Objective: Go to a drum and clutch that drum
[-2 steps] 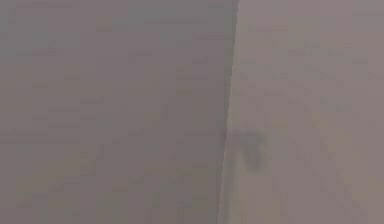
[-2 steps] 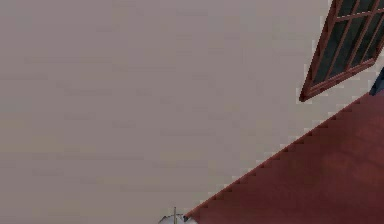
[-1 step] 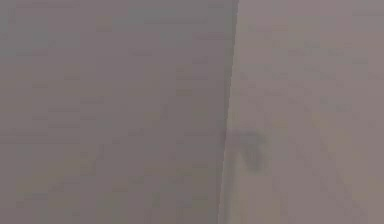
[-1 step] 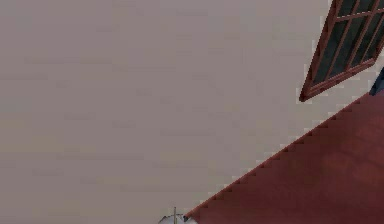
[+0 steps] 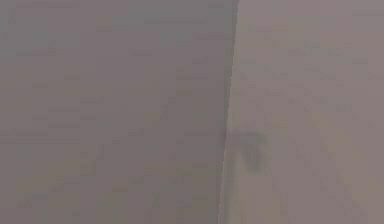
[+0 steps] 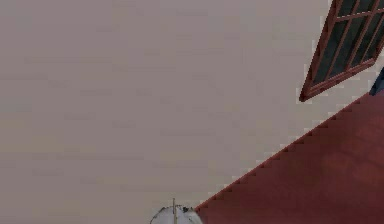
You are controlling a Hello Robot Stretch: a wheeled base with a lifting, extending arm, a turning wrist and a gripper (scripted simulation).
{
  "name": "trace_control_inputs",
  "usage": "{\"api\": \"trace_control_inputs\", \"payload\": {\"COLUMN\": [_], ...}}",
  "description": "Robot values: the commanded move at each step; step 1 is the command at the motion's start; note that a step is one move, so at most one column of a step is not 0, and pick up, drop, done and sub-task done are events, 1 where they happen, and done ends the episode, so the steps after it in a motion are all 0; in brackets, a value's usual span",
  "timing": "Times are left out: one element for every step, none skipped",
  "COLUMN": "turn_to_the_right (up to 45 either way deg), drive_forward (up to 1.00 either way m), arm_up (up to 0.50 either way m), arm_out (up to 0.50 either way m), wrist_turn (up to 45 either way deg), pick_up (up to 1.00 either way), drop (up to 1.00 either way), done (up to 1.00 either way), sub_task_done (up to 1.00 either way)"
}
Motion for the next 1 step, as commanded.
{"api": "trace_control_inputs", "payload": {"turn_to_the_right": [0.0], "drive_forward": [0.0], "arm_up": [0.0], "arm_out": [0.0], "wrist_turn": [0.0], "pick_up": [0.0], "drop": [0.0], "done": [1.0], "sub_task_done": [0.0]}}
